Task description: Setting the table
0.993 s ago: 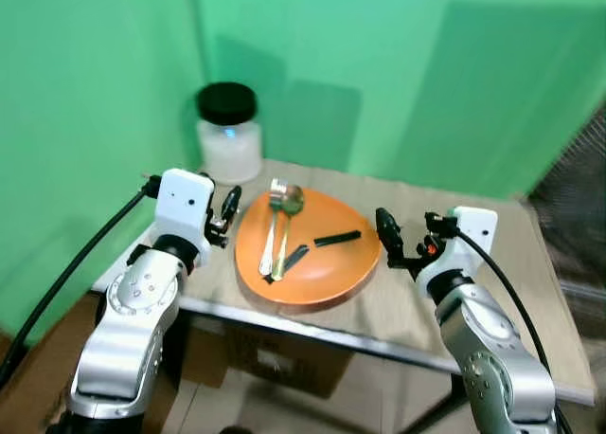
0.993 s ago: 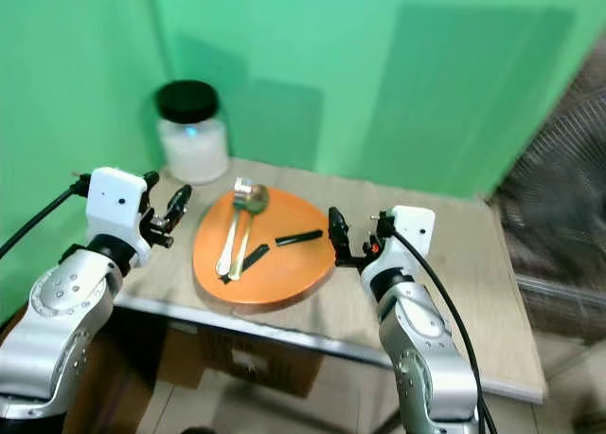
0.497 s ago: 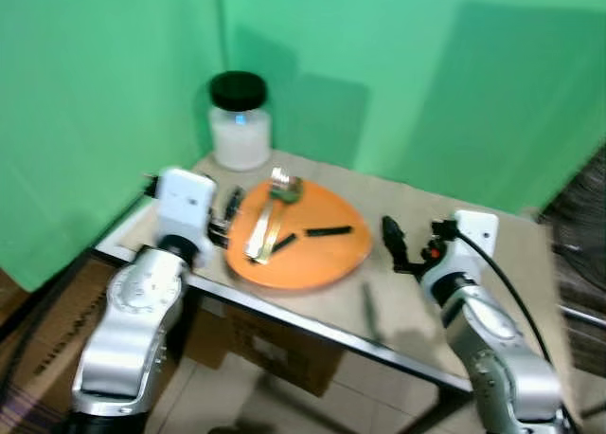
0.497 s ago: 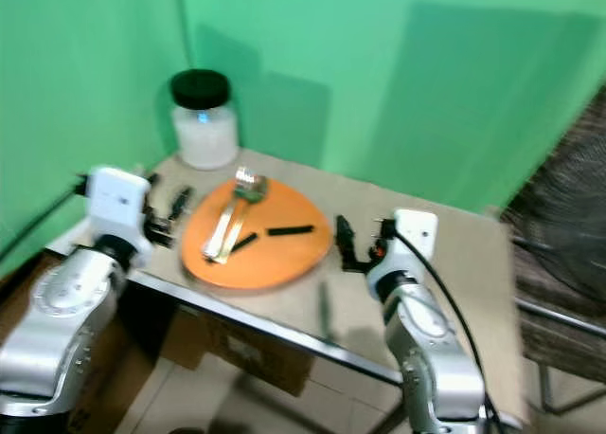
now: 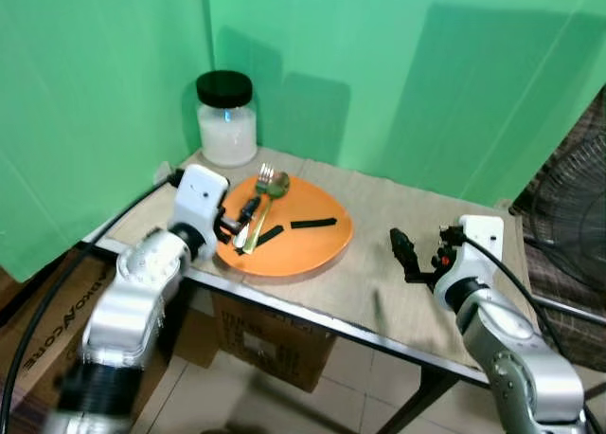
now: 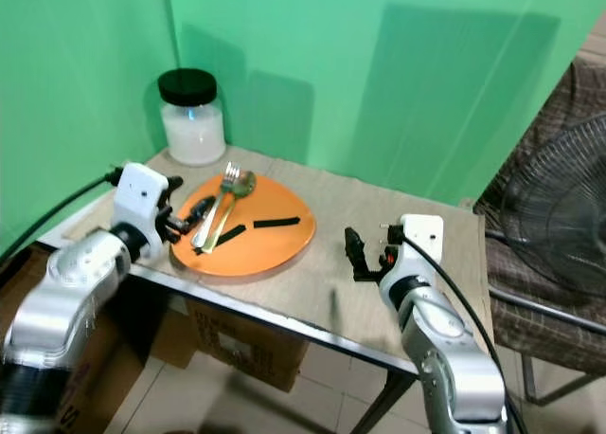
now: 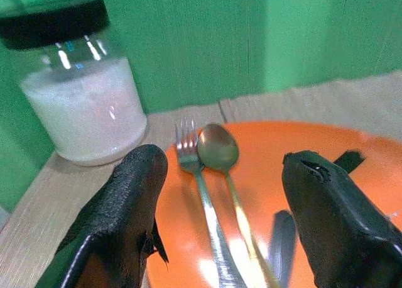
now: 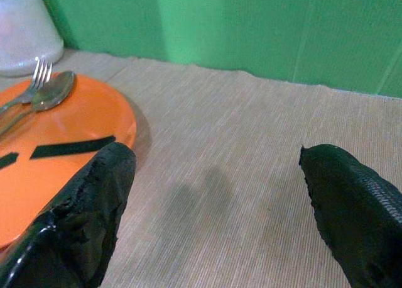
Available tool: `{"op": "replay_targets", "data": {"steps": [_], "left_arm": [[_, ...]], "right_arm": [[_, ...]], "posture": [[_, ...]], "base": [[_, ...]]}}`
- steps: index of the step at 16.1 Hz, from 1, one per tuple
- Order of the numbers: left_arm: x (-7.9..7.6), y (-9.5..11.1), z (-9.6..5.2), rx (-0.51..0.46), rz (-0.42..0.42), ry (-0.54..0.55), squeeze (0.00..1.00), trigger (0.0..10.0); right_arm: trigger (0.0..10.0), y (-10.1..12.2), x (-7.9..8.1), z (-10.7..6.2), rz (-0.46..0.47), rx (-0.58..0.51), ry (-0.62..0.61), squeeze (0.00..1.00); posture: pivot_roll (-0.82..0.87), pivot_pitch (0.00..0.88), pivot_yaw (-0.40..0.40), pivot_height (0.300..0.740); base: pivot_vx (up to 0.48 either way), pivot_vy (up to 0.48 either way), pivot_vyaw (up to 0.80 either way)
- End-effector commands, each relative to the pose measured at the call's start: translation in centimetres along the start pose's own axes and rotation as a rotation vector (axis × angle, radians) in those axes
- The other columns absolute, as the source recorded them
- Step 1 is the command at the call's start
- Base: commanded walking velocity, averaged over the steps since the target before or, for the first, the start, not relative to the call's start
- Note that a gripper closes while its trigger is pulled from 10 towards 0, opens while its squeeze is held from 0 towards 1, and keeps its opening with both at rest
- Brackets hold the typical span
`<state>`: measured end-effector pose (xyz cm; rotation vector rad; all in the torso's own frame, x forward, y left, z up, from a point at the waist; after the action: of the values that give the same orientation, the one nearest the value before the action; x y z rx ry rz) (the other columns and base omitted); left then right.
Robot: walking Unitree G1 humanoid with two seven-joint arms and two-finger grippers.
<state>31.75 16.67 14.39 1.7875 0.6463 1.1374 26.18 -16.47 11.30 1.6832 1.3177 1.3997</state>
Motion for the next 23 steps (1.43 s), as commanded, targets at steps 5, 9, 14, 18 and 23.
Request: {"op": "replay_targets", "data": {"steps": [5, 9, 14, 18, 23], "left_arm": [[1.0, 0.3, 3.7, -0.054, -0.052, -0.164, 0.0, 10.0], [0.0, -0.9, 6.3, 0.092, -0.013, -0.23, 0.0, 10.0], [-1.3, -1.3, 7.9, 0.205, 0.025, -0.261, 0.0, 10.0], [-2.0, -2.0, 8.0, 0.271, 0.033, -0.291, 0.0, 5.7], [-1.7, -2.6, 8.0, 0.328, 0.043, -0.265, 0.0, 2.7]], "right_arm": [[10.0, 0.1, -0.3, -0.3, -0.035, 0.035, 0.011, 0.0], [10.0, 0.1, -0.1, -0.5, -0.049, 0.071, 0.038, 0.0], [10.0, -0.4, 0.3, -1.8, -0.151, 0.189, 0.191, 0.0], [10.0, -0.4, 0.3, -2.3, -0.176, 0.236, 0.248, 0.0], [10.0, -0.9, 1.1, -4.3, -0.219, 0.363, 0.458, 0.0]], "posture": [[0.04, 0.0, -0.1, 0.74], [0.01, 0.0, -0.101, 0.74], [0.0, 0.0, -0.095, 0.74], [0.0, 0.0, -0.09, 0.74], [-0.01, 0.0, -0.083, 0.74]], "base": [[0.0, 0.0, 0.0], [0.0, 0.0, 0.0], [0.0, 0.0, 0.0], [0.0, 0.0, 0.0], [0.0, 0.0, 0.0]]}}
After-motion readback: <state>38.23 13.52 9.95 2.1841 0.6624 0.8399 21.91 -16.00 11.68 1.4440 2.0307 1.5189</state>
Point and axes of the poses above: a point about 5 cm out from each wrist's last joint towards the gripper, its own z axis pointing out of the wrist towards the gripper, its own y axis along the axis of the wrist's last joint, x = y × z, the point moved 1 cm from there along z, pointing out of the wrist towards the gripper, and after that the axes turned 14 degrees about z, right-handed, at the moved point
